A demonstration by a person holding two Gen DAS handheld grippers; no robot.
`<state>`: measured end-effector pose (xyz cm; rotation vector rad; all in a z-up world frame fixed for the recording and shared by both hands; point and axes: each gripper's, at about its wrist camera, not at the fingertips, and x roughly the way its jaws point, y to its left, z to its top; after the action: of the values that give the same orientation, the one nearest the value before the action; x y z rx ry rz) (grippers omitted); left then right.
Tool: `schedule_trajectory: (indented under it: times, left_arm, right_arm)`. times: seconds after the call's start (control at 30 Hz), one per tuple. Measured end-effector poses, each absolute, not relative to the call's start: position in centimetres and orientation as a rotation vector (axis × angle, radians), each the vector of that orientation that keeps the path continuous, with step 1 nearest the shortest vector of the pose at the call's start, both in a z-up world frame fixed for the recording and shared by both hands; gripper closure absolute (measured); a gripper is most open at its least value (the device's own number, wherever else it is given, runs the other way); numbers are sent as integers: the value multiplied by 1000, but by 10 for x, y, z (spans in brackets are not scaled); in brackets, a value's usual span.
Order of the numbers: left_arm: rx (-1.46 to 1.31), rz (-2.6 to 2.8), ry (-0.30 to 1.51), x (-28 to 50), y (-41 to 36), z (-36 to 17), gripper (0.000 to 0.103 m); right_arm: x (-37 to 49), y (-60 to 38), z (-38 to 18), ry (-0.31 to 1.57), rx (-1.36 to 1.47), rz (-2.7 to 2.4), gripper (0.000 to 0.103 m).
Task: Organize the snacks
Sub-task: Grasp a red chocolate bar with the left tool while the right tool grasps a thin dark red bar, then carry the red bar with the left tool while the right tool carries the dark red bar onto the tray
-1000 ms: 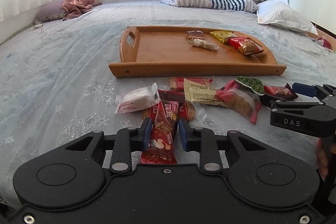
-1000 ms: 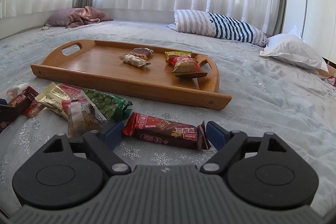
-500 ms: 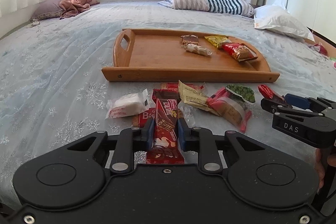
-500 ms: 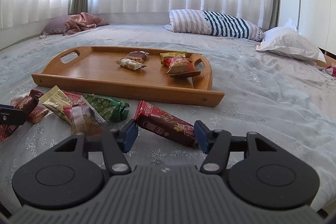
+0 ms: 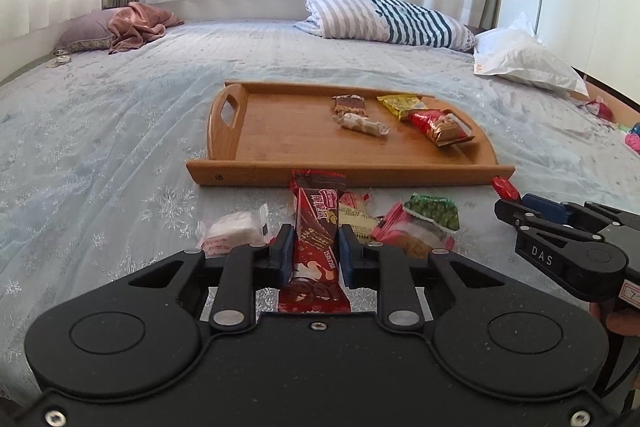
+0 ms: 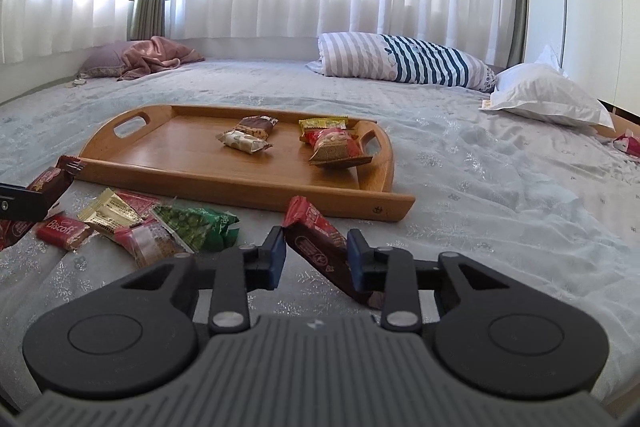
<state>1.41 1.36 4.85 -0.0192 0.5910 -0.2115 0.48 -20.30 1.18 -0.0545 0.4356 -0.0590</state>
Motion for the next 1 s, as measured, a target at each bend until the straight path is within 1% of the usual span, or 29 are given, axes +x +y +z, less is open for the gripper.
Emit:
schedule_trajectory:
  times: [0.13, 0.3, 0.37, 0.7, 1.0]
  left_arm:
    - [-15, -213, 580, 14, 12, 53, 81]
    - [-21, -216, 577, 18, 9, 56, 81]
    - [-28, -218, 579, 21, 7, 58, 81]
    - [-46, -236, 570, 42, -1, 67, 81]
    - [-49, -255, 560, 83, -13, 83, 81]
  right_arm:
    - [3, -205, 16, 430, -39, -38, 72]
    - [0, -205, 26, 411, -28, -22, 81]
    - [1, -208, 30, 413, 3, -14, 88]
    - [17, -228, 47, 442, 152, 25, 89]
    - [71, -254, 70, 544, 275, 89, 89]
